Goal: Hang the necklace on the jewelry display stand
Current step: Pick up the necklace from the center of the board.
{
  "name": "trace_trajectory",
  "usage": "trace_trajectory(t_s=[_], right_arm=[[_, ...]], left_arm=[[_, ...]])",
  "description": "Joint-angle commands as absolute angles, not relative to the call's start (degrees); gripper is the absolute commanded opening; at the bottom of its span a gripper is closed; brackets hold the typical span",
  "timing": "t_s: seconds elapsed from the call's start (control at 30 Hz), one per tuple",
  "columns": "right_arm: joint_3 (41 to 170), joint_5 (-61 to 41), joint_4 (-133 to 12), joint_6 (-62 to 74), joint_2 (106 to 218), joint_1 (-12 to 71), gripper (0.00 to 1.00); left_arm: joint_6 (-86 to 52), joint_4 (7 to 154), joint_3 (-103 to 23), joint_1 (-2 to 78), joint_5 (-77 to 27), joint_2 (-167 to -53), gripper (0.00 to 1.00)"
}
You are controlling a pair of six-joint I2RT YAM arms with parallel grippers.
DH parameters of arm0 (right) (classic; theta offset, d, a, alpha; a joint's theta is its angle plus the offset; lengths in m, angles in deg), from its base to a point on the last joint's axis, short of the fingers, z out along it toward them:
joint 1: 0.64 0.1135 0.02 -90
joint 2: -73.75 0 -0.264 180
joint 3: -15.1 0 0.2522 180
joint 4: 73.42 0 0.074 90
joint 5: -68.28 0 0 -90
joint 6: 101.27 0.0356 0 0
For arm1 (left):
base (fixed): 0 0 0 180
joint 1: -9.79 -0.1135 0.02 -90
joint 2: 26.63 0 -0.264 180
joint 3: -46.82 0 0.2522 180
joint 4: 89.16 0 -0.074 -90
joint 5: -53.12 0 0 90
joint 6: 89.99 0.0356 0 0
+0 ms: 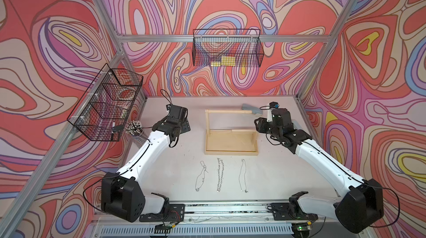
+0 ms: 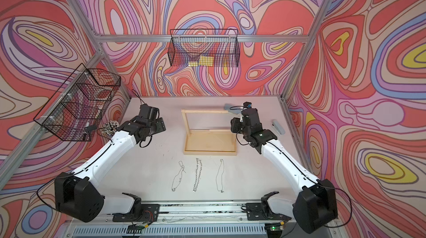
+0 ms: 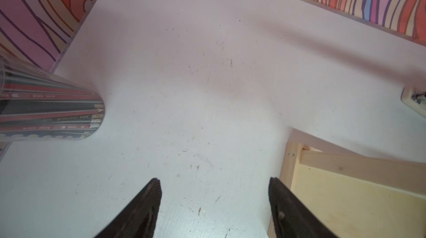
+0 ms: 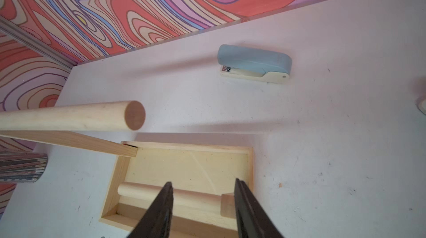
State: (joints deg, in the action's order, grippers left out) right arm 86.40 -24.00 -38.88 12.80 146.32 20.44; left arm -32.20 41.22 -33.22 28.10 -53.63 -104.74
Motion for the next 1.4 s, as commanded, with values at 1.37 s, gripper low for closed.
trace_trajectory(t_s=[1.37], right_arm=[[74.9, -33.2, -31.8, 32.7, 160.7, 46.7, 0.52]], left_arm=[[-36.5, 31.4, -28.1, 33.0, -55.6, -96.9, 0.77]])
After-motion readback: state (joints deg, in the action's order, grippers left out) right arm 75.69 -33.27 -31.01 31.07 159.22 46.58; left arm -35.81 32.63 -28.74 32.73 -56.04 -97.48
